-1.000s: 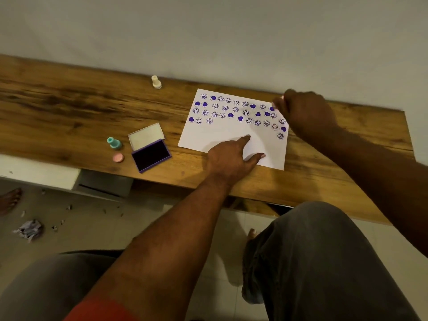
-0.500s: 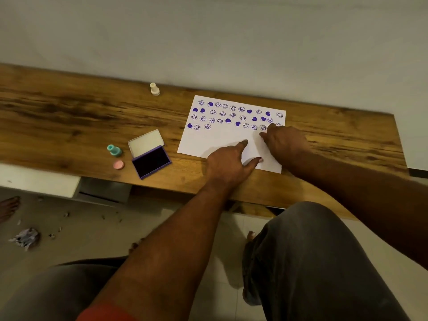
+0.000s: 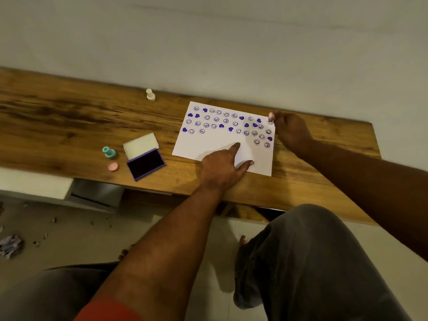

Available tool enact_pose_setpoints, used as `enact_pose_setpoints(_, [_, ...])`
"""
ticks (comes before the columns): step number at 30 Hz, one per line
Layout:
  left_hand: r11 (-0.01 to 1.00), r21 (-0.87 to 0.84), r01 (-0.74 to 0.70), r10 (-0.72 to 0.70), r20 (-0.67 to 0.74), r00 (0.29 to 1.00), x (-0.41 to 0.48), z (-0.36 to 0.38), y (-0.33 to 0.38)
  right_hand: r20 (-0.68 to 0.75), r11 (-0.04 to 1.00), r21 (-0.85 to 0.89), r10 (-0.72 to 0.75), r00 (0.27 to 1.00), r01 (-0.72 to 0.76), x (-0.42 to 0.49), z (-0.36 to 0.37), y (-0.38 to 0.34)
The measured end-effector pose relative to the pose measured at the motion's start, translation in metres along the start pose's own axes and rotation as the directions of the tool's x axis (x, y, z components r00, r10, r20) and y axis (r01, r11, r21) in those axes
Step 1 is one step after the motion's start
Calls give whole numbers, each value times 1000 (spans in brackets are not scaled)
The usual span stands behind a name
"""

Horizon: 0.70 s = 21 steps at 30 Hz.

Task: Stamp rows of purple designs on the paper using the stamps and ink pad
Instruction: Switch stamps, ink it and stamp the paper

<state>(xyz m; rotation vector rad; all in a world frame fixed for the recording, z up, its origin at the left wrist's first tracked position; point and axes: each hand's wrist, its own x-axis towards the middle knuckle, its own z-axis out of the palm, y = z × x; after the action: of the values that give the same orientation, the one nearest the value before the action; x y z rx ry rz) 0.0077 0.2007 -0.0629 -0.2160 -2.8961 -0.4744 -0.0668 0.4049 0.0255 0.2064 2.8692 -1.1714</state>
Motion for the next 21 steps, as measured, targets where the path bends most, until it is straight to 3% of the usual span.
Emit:
enact_pose_setpoints(3, [1000, -30, 3, -3, -27, 1000, -1, -2, -1, 18, 915, 340, 227, 974, -219, -9, -5, 4])
enact_pose_setpoints(9, [988, -156, -14, -6, -128, 992, -9, -9, 0, 11, 937, 289, 202, 979, -196, -19, -5, 4])
enact_pose_setpoints(12, [965, -260, -23, -31, -201, 979, -23, -22, -7, 51, 974, 186, 118, 992, -126, -19, 0, -8])
enact_pose_setpoints(16, [938, -340, 62, -163, -276, 947, -48, -49, -42, 114, 992, -70, -100, 988, 108, -22, 24, -35])
enact_pose_setpoints(21, [863, -451, 230, -397, -323, 859, -78, -89, -102, 242, 955, -59, -269, 932, 291, -38, 79, -92])
